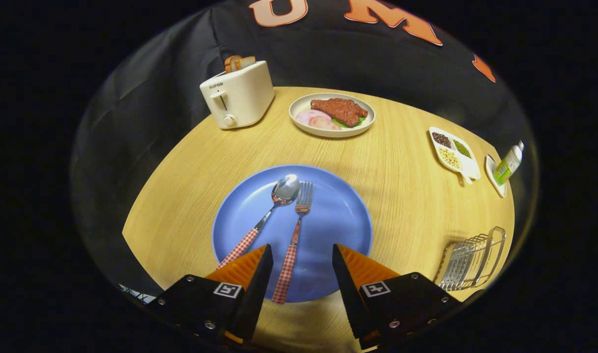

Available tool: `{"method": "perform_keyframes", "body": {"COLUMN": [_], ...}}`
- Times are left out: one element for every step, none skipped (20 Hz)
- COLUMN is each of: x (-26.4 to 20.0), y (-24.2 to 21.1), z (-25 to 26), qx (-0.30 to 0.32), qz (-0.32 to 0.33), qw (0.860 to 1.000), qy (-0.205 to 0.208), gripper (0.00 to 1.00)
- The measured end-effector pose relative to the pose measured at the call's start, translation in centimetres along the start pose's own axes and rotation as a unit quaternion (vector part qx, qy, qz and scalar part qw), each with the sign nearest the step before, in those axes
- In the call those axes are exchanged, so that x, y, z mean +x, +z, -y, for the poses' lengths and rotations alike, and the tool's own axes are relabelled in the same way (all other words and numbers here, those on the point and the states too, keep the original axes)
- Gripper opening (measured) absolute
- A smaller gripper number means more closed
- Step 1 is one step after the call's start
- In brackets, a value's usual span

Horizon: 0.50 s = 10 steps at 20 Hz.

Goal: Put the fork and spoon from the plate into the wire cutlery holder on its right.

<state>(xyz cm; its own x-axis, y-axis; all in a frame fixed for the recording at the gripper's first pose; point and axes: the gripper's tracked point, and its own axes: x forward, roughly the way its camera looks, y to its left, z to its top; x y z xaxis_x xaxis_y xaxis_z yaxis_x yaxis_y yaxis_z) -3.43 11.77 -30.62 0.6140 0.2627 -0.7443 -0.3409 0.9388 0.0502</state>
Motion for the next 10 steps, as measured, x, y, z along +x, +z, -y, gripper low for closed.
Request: {"method": "perform_keyframes", "body": {"x": [0.4, 0.6, 0.9, 1.2, 1.5, 1.7, 2.0, 1.8, 2.2, 1.9], "y": [-0.3, -0.7, -0.9, -1.0, -1.1, -1.4, -1.7, -1.9, -1.5, -1.5], "z": [-0.2, -0.7, -1.0, -1.1, -0.9, -0.8, -0.9, -0.9, -0.6, 0.1], "qx": [-0.002, 0.0, 0.002, 0.002, 0.003, 0.005, 0.009, 0.013, 0.015, 0.014], "qz": [-0.003, -0.007, -0.01, -0.007, -0.006, -0.006, -0.012, -0.015, -0.009, -0.004], "qw": [1.0, 1.0, 1.0, 1.0, 1.0, 1.0, 1.0, 1.0, 1.0, 1.0], "qy": [0.001, 0.005, 0.008, 0.008, 0.002, -0.001, -0.002, -0.003, -0.011, -0.02], "gripper": [0.7, 0.67, 0.61, 0.55, 0.46, 0.42, 0.35, 0.31, 0.22, 0.19]}}
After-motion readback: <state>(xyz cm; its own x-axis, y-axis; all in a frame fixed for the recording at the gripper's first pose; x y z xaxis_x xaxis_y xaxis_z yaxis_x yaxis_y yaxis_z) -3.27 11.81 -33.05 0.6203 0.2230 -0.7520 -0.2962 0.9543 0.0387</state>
